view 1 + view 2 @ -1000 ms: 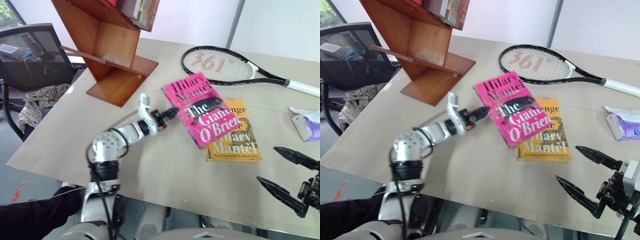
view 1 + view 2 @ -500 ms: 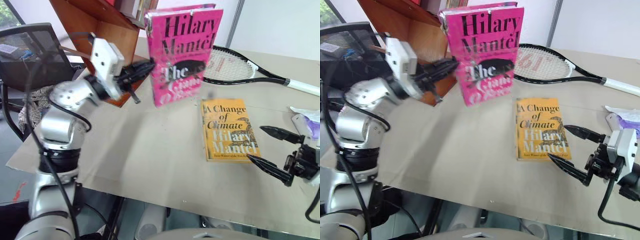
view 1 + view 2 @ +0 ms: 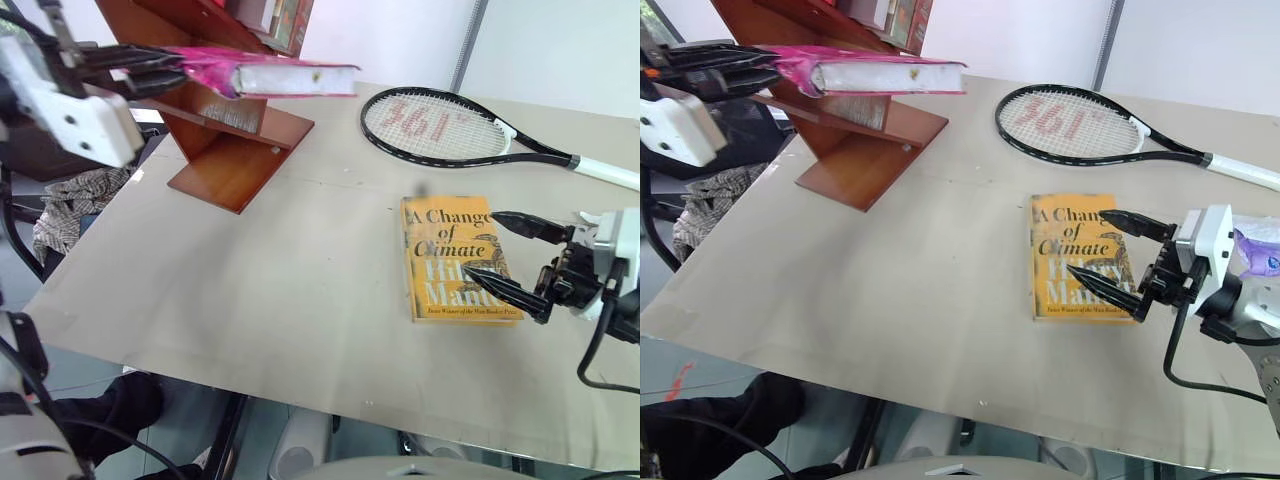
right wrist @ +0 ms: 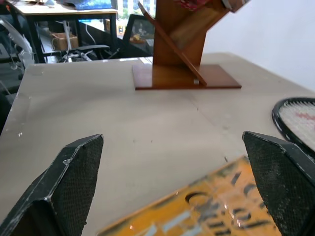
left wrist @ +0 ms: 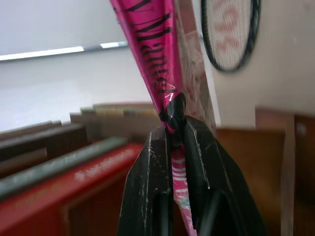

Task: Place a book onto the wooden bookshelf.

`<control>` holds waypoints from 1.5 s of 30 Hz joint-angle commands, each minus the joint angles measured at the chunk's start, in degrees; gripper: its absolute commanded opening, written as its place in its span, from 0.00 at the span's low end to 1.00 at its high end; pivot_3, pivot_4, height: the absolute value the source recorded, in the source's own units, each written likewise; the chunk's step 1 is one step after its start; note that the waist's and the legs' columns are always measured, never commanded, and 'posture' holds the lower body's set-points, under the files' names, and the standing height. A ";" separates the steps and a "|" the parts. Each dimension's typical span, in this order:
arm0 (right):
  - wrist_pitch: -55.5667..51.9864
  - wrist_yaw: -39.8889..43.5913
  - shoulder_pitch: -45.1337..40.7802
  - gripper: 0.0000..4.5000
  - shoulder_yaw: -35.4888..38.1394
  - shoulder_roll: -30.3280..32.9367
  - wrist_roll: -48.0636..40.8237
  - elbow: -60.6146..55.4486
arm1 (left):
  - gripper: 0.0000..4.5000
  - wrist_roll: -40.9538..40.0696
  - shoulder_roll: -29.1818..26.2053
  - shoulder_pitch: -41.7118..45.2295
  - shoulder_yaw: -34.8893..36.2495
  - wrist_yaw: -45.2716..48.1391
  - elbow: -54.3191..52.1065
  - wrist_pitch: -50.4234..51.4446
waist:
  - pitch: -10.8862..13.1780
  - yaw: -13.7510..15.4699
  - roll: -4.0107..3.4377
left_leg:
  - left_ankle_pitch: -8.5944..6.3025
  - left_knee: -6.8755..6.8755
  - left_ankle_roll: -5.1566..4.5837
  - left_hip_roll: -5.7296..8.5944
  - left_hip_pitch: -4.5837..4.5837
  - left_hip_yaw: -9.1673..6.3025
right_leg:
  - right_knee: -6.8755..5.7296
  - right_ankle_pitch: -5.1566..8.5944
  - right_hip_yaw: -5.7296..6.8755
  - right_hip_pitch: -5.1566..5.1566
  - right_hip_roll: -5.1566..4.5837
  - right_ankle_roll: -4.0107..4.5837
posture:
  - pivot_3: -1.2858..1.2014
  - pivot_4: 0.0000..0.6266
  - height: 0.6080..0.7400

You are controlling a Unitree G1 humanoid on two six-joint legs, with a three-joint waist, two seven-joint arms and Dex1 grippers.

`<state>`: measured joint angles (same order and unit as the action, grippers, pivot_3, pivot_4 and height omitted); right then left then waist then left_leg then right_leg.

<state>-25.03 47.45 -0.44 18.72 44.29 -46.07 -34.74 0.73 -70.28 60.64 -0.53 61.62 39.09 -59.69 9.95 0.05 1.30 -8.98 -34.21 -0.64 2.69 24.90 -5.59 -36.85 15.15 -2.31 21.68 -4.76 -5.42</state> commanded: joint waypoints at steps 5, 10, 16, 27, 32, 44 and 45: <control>-0.24 -5.12 -5.92 1.00 2.37 -1.36 -5.14 -4.98 | 0.01 11.36 -2.28 11.76 -4.31 -2.47 17.44 -5.30 | 0.14 -0.79 0.23 | 0.01 -0.13 -0.01 0.01 0.02 -0.03 | -0.13 -0.01 0.07 -0.03 0.11 -0.03 | 0.52 0.24 1.00; -1.59 -8.55 -8.42 1.00 3.39 -0.28 -9.70 -8.59 | 0.01 22.45 0.26 16.66 -9.67 -11.56 26.29 -6.97 | 0.18 -0.97 0.29 | 0.01 -0.13 -0.01 0.03 0.00 -0.01 | -0.20 -0.01 0.08 -0.02 0.12 -0.05 | 0.52 0.24 1.00; -3.09 -9.69 -9.11 1.00 4.04 1.80 -11.44 -8.32 | 0.01 36.76 1.00 20.62 -17.96 -26.47 31.35 -5.19 | 0.20 -1.15 0.34 | 0.01 -0.20 -0.01 0.02 -0.05 0.01 | -0.37 0.00 0.07 -0.02 0.14 -0.07 | 0.52 0.24 1.00; -3.06 -7.11 -8.58 1.00 4.38 3.42 -10.65 -5.56 | 0.61 26.15 1.16 19.38 -12.86 -18.61 36.95 -3.60 | 0.19 -1.23 0.33 | 0.02 -0.50 0.02 -1.03 -0.21 0.87 | -0.94 0.09 0.06 0.01 0.61 -0.13 | 0.52 0.24 1.00; -1.65 -2.51 -6.67 1.00 4.27 3.09 -9.62 -3.31 | 0.84 -0.04 0.03 9.99 1.72 9.54 30.65 3.95 | 0.20 -1.45 0.32 | -0.03 -0.53 0.00 -1.19 -0.02 1.04 | -0.80 0.00 -0.02 0.05 0.59 0.06 | 0.52 0.24 1.00; 3.25 5.47 -7.78 1.00 0.04 1.85 -0.22 6.45 | 0.84 -52.72 8.63 -55.60 34.65 0.59 -52.97 91.95 | 0.27 -2.30 -0.02 | -0.05 -0.46 0.00 -1.79 -0.28 1.14 | -0.79 0.02 -0.01 0.03 0.15 0.67 | 0.52 0.24 1.00; 3.88 4.59 -6.58 1.00 0.27 1.76 1.79 6.31 | 0.84 -54.03 12.66 -55.15 31.68 -5.02 -56.79 93.61 | 0.20 -1.64 -0.11 | -0.05 -0.48 0.01 -1.91 -0.25 1.22 | -0.79 0.05 0.03 0.02 0.17 0.72 | 0.52 0.24 1.00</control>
<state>-22.90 52.76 -7.71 18.23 46.19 -46.46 -27.70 -49.22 -59.74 4.79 32.72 64.20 -10.96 30.48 10.15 -1.59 1.18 -9.03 -34.70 -0.63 0.73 24.62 -4.32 -37.60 15.20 -2.24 21.66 -4.62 -4.69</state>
